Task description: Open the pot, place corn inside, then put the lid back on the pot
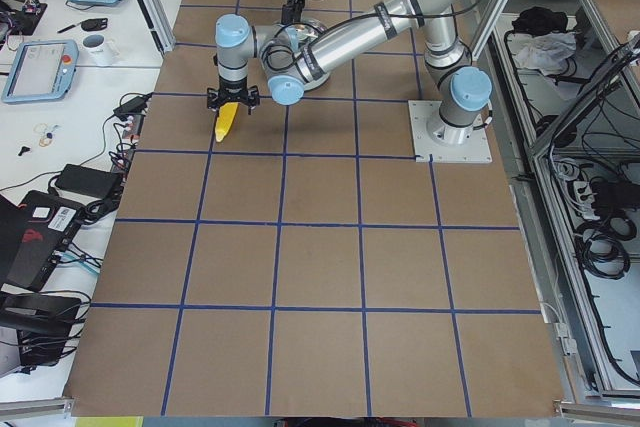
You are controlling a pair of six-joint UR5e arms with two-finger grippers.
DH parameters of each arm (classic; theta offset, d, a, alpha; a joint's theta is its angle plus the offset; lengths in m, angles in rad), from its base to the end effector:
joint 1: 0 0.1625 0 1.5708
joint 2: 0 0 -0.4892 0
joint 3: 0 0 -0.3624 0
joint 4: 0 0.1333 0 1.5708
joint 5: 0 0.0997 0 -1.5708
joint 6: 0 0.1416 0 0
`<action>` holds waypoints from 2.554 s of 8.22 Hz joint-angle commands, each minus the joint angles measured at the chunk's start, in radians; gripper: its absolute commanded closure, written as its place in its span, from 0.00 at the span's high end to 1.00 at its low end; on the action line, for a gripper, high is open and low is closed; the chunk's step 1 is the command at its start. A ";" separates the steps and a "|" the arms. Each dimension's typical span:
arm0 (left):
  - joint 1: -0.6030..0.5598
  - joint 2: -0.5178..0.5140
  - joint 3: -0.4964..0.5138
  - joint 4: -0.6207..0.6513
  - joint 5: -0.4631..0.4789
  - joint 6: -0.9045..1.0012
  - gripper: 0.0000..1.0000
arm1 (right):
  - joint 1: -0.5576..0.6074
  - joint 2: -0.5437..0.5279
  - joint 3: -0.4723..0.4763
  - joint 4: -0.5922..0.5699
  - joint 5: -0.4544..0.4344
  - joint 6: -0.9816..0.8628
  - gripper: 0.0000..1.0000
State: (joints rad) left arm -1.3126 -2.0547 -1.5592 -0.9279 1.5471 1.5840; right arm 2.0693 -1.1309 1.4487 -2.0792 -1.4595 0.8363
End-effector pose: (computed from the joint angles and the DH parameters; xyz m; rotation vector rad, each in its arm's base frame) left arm 0.0396 -0.6852 0.3081 1.8576 2.3742 -0.1844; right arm 0.4546 -0.5235 0.3726 0.4778 2.8951 -0.1191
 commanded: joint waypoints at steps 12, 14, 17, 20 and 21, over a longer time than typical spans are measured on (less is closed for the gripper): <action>-0.002 -0.203 0.067 0.129 -0.157 0.080 1.00 | -0.012 -0.003 -0.019 0.085 0.036 -0.011 0.17; -0.002 -0.206 0.070 0.129 -0.159 0.079 1.00 | -0.032 -0.039 -0.048 0.174 0.050 -0.016 0.14; -0.002 -0.205 0.068 0.129 -0.150 0.115 0.00 | -0.174 -0.159 -0.051 0.351 0.093 -0.190 0.10; -0.011 -0.164 0.068 0.113 -0.139 0.146 0.00 | -0.315 -0.263 -0.065 0.549 0.018 -0.404 0.08; -0.037 -0.119 0.068 0.062 -0.101 0.134 0.00 | -0.352 -0.295 -0.065 0.594 -0.042 -0.496 0.07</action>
State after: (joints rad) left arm -1.3212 -2.2311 -1.4910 -0.8112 1.4061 1.7249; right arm 1.7971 -1.3645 1.3885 -1.5898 -1.4139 0.4941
